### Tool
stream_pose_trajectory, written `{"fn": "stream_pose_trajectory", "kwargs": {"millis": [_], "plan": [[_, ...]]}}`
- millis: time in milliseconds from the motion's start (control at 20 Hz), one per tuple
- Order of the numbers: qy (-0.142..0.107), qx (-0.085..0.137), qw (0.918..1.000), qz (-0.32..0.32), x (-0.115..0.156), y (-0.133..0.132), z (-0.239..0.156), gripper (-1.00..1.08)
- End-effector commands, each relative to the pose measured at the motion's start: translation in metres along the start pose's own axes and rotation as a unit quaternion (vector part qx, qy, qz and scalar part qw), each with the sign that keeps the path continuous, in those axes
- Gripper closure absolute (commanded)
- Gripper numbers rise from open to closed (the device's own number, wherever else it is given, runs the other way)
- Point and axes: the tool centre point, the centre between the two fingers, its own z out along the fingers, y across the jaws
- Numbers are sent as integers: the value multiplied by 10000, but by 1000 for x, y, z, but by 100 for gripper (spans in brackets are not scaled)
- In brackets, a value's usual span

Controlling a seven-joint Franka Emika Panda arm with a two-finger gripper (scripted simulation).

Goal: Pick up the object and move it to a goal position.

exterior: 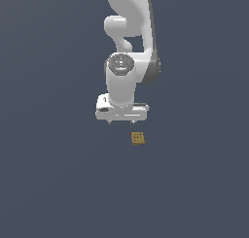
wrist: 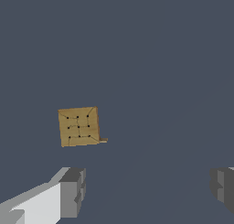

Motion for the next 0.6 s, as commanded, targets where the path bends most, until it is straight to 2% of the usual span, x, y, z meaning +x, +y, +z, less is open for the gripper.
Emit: {"fn": "stream_pose_trajectory", "kwargs": {"millis": [0,550], "plan": [[-9,-1,10000,-7,0,2,0,-92],[3,20,9993,368,1,-4,5,-92]]}}
